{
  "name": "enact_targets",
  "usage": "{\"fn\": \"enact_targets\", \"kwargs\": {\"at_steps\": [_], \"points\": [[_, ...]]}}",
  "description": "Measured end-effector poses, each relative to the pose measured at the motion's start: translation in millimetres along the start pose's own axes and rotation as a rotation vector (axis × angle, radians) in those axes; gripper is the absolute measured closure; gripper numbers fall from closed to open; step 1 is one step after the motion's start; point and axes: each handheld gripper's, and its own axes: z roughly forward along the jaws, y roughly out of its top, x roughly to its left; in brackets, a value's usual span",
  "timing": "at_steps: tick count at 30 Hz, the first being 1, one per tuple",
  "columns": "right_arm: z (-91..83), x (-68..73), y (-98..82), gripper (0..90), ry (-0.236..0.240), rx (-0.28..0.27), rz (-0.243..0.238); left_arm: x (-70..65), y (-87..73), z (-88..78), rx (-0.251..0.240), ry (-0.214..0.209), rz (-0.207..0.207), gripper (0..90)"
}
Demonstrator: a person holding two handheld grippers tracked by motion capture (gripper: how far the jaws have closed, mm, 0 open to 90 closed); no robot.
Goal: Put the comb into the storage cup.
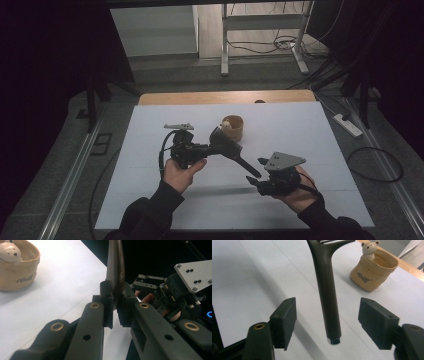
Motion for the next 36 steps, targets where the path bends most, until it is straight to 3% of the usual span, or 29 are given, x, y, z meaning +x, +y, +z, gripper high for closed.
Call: {"fn": "enact_targets", "kwargs": {"at_steps": [21, 36], "points": [[-4.6, -7.5, -4.2, 14.1, 0.047, 0.035, 0.035, -6.1, 4.3, -8.9, 0.019, 0.09, 0.083, 83.2], [-5.0, -13.6, -10.7, 2.6, 0.043, 0.083, 0.059, -6.4, 7.1, -22.7, 0.024, 0.163, 0.12, 83.2]]}}
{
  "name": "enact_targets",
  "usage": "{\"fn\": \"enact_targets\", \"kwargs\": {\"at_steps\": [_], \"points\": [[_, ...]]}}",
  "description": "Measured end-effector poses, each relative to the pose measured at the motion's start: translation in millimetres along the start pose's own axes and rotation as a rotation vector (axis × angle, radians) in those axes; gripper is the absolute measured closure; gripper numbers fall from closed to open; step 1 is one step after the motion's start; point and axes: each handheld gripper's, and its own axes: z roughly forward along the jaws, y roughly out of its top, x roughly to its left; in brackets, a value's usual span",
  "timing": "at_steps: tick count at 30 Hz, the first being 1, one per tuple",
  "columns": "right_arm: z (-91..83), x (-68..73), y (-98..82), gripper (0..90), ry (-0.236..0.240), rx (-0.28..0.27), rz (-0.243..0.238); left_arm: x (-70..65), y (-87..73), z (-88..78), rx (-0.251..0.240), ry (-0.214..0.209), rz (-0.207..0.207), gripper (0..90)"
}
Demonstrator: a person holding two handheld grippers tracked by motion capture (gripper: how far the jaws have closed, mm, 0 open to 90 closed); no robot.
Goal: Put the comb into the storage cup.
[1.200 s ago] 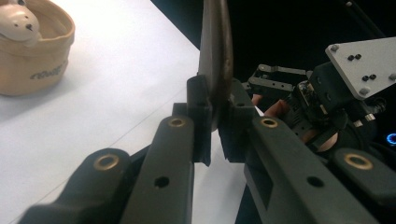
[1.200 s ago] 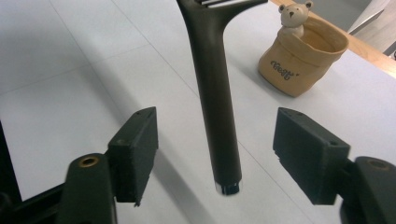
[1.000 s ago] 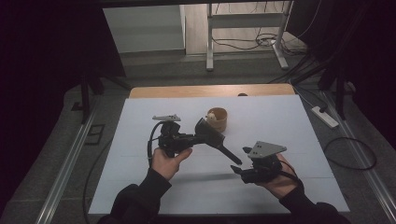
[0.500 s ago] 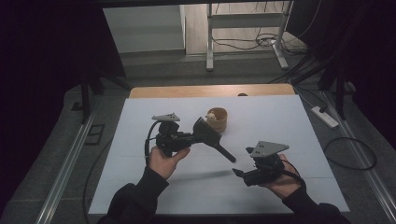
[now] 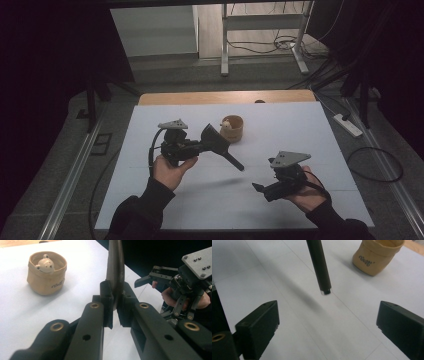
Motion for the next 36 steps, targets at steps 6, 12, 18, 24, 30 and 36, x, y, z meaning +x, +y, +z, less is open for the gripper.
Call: {"fn": "enact_targets", "kwargs": {"at_steps": [6, 12, 18, 24, 30, 36], "points": [[-1.9, -3.3, -2.8, 0.0, -0.012, 0.017, 0.011, 2.2, 2.6, -4.1, 0.002, 0.022, 0.006, 83.2], [-5.9, -7.6, -6.2, 0.0, -0.028, 0.031, 0.022, 4.7, 6.7, -10.5, -0.004, 0.047, 0.013, 83.2], [-7.5, -10.0, -9.8, 0.0, -0.038, 0.046, 0.031, 7.4, 10.1, -14.3, -0.008, 0.069, 0.021, 83.2], [-9.0, -13.4, -14.4, 0.0, -0.041, 0.062, 0.041, 12.2, 13.7, -18.8, -0.013, 0.091, 0.02, 83.2], [-11.8, -15.9, -18.1, 0.0, -0.049, 0.067, 0.045, 14.6, 17.2, -21.4, -0.016, 0.11, 0.025, 83.2], [-15.0, -18.7, -23.3, 0.0, -0.054, 0.073, 0.056, 15.8, 23.3, -23.8, -0.022, 0.123, 0.028, 83.2]]}}
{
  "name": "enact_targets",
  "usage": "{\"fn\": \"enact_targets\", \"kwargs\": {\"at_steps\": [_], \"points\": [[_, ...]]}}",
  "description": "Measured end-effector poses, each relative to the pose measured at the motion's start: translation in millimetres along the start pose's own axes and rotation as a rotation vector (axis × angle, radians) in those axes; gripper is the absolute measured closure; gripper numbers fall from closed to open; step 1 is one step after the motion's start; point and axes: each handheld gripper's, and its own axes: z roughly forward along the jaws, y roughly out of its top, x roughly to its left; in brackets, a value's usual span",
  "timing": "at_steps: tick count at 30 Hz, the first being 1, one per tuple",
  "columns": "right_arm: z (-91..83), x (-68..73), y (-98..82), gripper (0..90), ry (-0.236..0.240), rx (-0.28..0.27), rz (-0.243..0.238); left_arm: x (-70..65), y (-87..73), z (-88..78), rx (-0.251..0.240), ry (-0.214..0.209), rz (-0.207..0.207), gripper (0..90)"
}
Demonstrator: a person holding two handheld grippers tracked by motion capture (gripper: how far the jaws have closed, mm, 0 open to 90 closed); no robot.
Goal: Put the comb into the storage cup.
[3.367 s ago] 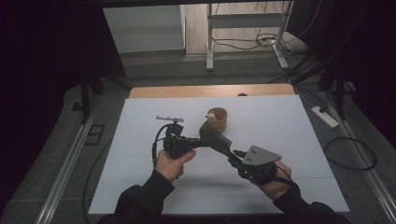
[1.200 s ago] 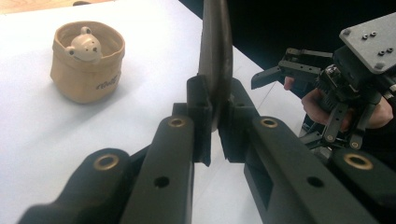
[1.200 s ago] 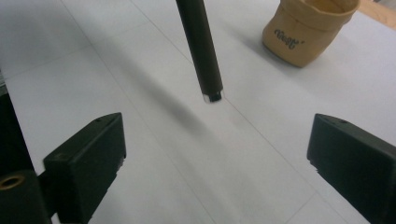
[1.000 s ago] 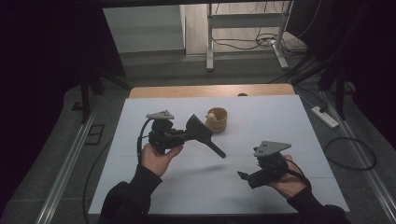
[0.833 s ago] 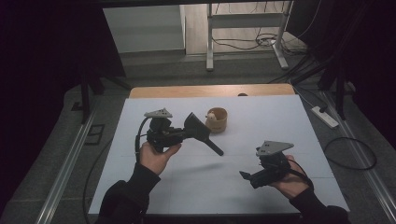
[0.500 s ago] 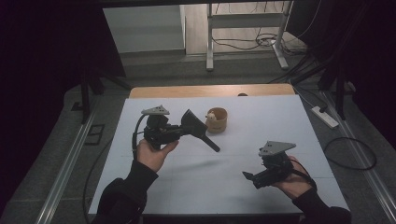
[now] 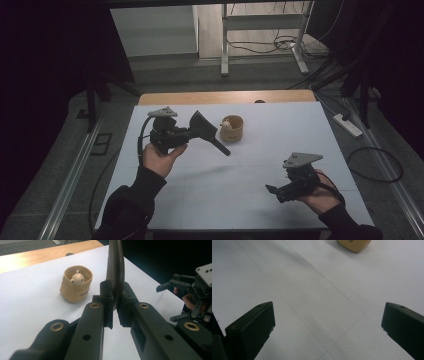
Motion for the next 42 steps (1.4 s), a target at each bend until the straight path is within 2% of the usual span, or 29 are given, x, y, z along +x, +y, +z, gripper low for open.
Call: {"fn": "enact_targets", "kwargs": {"at_steps": [14, 21, 42], "points": [[-8.5, -6.9, -13.3, 0.0, -0.028, 0.016, 0.031, 7.2, 12.7, -4.9, -0.014, 0.023, -0.012, 83.2], [-12.0, -9.9, -18.8, 0.0, -0.016, 0.027, 0.058, 8.9, 19.9, -9.1, -0.019, 0.035, -0.013, 83.2], [-28.0, -16.2, -38.8, 0.0, -0.052, 0.026, 0.1, 15.0, 49.5, -20.3, -0.049, 0.075, -0.009, 83.2]]}}
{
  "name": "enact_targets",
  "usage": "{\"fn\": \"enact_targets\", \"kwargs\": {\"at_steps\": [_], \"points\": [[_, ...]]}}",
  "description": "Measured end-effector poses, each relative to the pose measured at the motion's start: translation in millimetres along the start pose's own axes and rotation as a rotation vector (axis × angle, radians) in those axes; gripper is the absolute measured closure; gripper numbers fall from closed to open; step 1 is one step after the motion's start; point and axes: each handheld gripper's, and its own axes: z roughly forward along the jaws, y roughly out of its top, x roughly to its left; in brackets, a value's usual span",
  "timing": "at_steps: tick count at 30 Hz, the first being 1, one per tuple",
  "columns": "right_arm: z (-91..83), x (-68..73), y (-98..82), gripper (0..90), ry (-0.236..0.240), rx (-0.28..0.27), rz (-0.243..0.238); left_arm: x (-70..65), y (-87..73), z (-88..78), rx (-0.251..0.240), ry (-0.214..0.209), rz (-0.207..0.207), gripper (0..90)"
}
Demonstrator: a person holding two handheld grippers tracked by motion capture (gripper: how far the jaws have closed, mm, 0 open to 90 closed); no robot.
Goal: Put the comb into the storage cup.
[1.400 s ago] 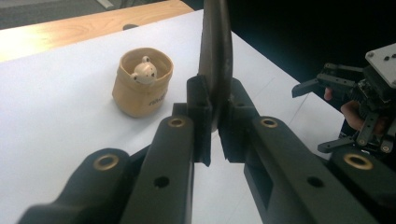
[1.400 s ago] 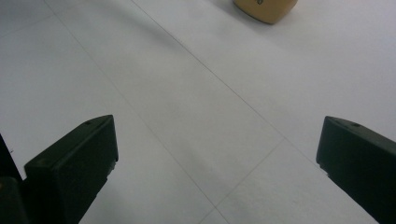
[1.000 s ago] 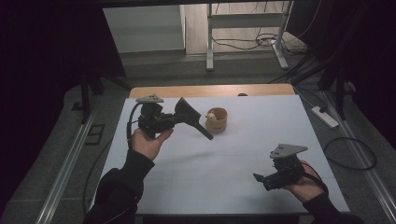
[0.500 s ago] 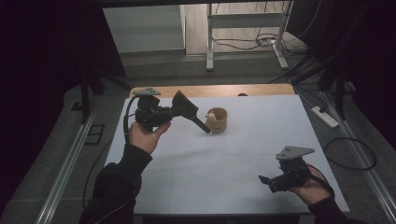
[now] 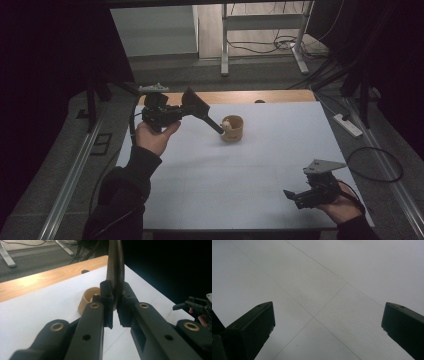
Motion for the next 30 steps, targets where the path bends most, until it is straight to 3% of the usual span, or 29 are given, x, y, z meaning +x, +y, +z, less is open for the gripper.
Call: {"fn": "enact_targets", "kwargs": {"at_steps": [20, 30], "points": [[-15.2, -6.8, -17.9, 0.0, -0.034, -0.002, 0.072, 11.7, 23.0, 16.5, -0.018, 0.047, 0.004, 83.2], [-26.3, -9.9, -30.6, 0.0, -0.059, 0.002, 0.132, 17.4, 30.5, 27.1, -0.043, 0.05, -0.011, 83.2]]}}
